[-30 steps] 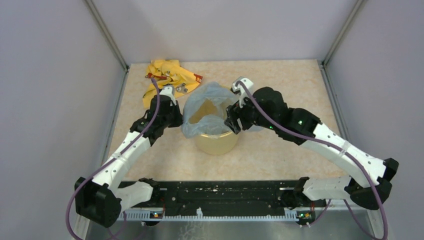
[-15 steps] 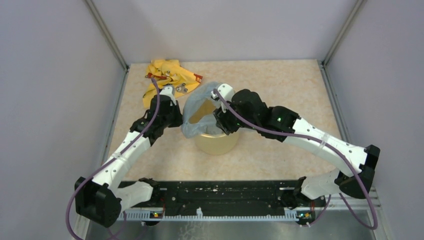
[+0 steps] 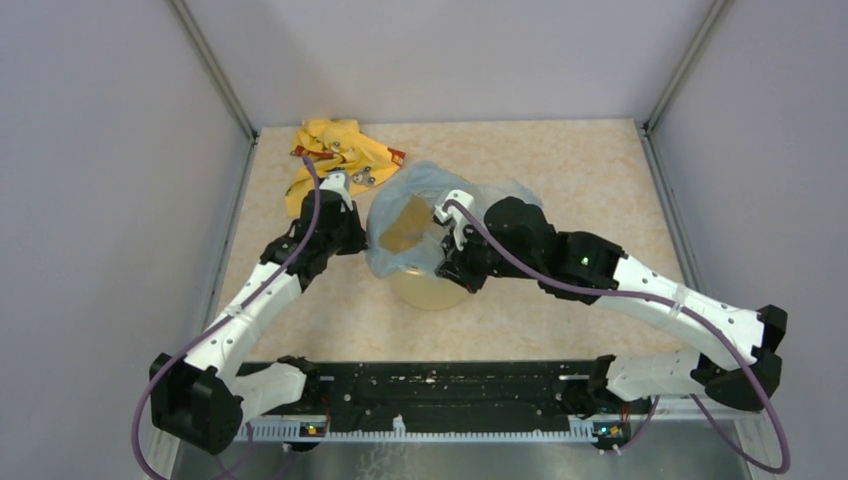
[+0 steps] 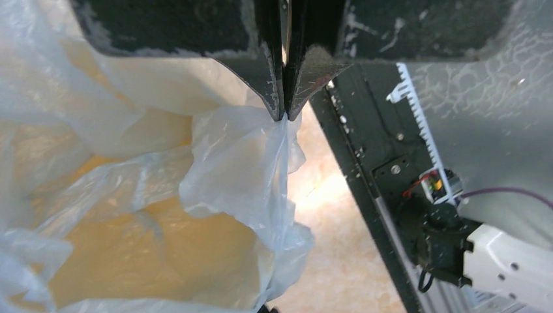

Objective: Put the trash bags into the trash bin

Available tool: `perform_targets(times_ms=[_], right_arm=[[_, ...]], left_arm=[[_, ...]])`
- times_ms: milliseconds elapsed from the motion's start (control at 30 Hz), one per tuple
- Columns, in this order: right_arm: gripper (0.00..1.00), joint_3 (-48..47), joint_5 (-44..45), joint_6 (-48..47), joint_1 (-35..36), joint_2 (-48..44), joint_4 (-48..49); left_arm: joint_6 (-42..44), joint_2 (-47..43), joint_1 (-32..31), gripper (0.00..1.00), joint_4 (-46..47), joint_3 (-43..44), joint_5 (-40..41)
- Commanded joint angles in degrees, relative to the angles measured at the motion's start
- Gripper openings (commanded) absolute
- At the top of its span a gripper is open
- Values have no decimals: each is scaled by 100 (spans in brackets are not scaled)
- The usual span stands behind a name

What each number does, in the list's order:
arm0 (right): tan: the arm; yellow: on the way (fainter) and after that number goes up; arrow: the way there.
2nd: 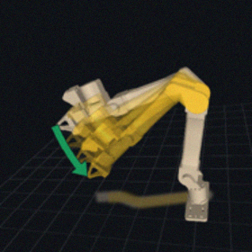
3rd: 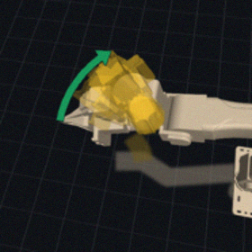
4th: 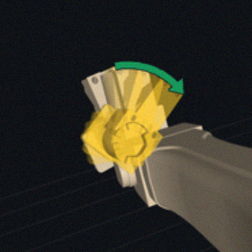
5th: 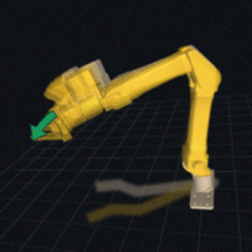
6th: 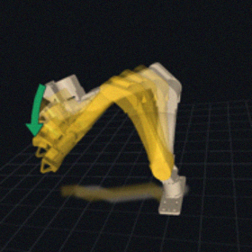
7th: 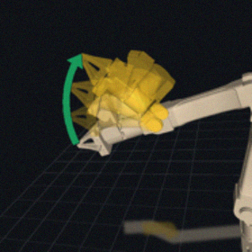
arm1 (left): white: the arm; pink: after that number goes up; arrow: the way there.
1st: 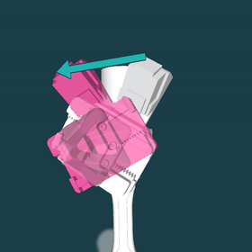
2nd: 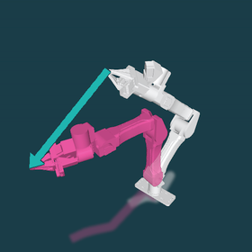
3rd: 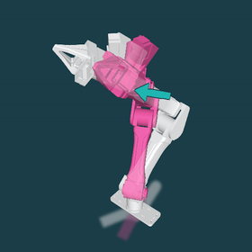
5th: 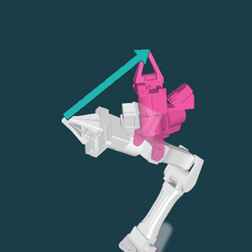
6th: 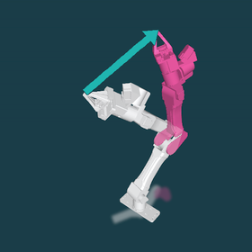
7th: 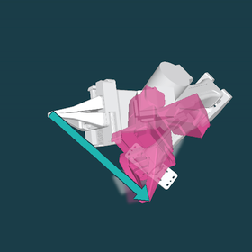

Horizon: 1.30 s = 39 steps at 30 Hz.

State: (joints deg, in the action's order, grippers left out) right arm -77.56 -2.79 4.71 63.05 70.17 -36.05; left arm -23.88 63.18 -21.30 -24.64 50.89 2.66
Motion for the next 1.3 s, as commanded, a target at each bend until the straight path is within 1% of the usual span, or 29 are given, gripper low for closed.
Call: perform_targets(times_ms=[0, 100, 267, 433, 533, 633, 933, 1100, 1267], right_arm=[[0, 494, -600, 197, 54, -372, 224], [0, 904, -687, 277, 50, -416, 325], [0, 1314, -168, 332, 53, -384, 493], [0, 1251, 201, 340, 50, -285, 336], [5, 1140, 252, 306, 50, -282, 171], [6, 1131, 517, 255, 57, -334, 92], [3, 1462, 752, 279, 50, -336, -57], [0, 1609, 863, 335, 50, -391, -50], [0, 1685, 960, 372, 51, -415, -74]], left_arm=[[23, 59, 22, 0, 92, 202, 135], [15, 126, 25, 0, 88, 209, 173], [-59, 328, 26, 0, 97, 264, 204], [-39, 484, 28, 0, 99, 340, 290], [-4, 579, 34, 0, 109, 413, 342], [22, 697, 46, 0, 110, 520, 418], [227, 1129, 298, 0, 1, 1036, 516], [308, 1210, 450, 0, -62, 966, 547], [389, 1169, 704, 0, -106, 949, 492]])
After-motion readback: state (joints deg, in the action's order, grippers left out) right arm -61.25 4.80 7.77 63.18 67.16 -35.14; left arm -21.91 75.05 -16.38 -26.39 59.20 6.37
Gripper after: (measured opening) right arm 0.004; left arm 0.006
